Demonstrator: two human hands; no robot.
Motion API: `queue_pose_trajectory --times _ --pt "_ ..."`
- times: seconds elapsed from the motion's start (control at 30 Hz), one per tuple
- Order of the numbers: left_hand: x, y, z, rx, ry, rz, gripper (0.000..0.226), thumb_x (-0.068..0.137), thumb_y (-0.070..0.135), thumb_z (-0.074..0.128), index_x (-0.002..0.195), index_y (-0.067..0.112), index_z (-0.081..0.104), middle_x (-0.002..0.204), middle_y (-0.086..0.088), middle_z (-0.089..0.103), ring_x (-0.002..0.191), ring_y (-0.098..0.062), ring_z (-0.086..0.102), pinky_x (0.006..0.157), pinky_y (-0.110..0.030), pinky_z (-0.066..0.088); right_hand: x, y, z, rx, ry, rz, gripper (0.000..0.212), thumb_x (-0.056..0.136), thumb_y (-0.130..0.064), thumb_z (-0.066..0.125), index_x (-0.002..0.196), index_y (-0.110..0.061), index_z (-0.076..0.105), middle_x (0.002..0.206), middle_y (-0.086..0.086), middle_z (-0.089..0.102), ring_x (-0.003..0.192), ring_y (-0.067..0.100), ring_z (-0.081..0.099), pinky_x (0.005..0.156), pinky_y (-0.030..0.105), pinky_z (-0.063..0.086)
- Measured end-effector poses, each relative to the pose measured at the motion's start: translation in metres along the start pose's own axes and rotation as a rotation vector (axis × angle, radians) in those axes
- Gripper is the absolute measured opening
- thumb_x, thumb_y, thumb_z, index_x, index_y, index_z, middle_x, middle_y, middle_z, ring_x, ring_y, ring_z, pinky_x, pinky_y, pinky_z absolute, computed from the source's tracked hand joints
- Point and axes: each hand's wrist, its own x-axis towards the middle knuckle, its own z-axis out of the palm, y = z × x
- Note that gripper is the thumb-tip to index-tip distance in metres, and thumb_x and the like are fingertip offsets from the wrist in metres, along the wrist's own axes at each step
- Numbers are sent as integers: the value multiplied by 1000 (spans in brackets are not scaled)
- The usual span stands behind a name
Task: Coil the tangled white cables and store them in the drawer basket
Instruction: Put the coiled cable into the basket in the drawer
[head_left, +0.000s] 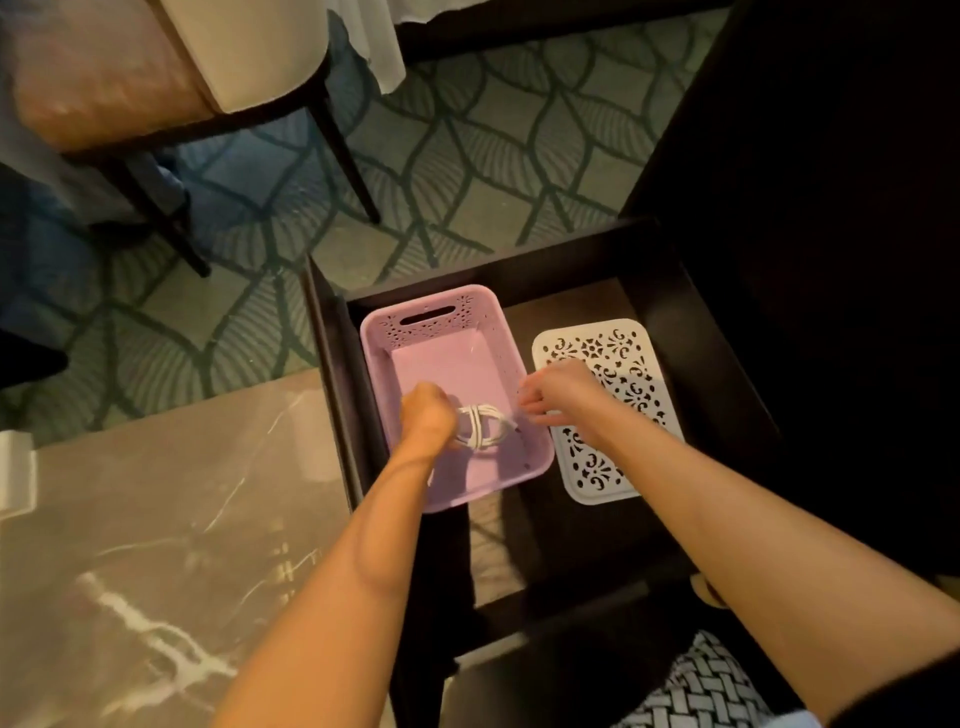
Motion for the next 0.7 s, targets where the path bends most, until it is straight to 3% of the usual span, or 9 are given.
queue_pose_trajectory --times 0.07,0.13,0.23,0.3,0.43,0.53,0.63,0.7 --pt "-1 -2 10 -4 -30 -26 20 80 1 64 99 -6 65 109 -23 61 101 -34 61 82 -41 53 -1 2 -4 -10 17 28 26 96 -4 45 117 4 58 99 16 66 75 17 60 89 30 53" --pt "0 -5 20 -40 -67 -84 18 81 -2 61 97 -10 62 111 -26 58 99 -41 61 80 -48 54 -1 6 -7 -33 19 15 25 96 -5 45 116 4 58 92 13 62 68 13 57 77 26 53" --pt "1 -10 26 13 -122 -127 15 83 -1 59 95 -9 62 107 -27 60 93 -41 63 78 -45 55 -1 8 -8 -51 17 -11 23 96 -5 46 113 3 59 84 10 60 66 12 56 64 20 50" --pt "0 -13 30 28 -150 -165 15 81 -2 60 95 -8 62 106 -25 62 92 -38 65 79 -42 55 0 7 -6 -47 16 -5 23 96 -4 47 113 3 59 80 8 58 67 13 57 70 24 52" --pt "-3 -16 36 107 -187 -192 23 84 2 60 106 -5 59 108 -18 62 98 -32 64 85 -33 53 0 2 -4 5 1 45 27 97 -5 45 118 6 58 70 5 49 64 12 51 98 34 48" --pt "0 -18 39 110 -201 -205 25 85 2 60 108 -7 58 107 -20 63 97 -33 64 85 -37 54 0 1 -4 27 -8 63 30 98 -6 43 121 8 56 67 3 45 64 13 47 100 36 45" --pt "3 -18 40 133 -229 -216 23 85 1 60 105 -10 58 107 -24 64 95 -34 65 82 -41 55 1 3 -4 17 -1 33 25 96 -4 44 114 7 58 68 4 47 59 10 45 82 28 52" --pt "1 -17 39 150 -263 -220 22 85 0 61 104 -9 58 107 -24 64 94 -35 65 82 -42 55 2 4 -4 9 -4 25 22 96 -4 45 111 6 59 69 4 48 60 11 46 71 23 49"
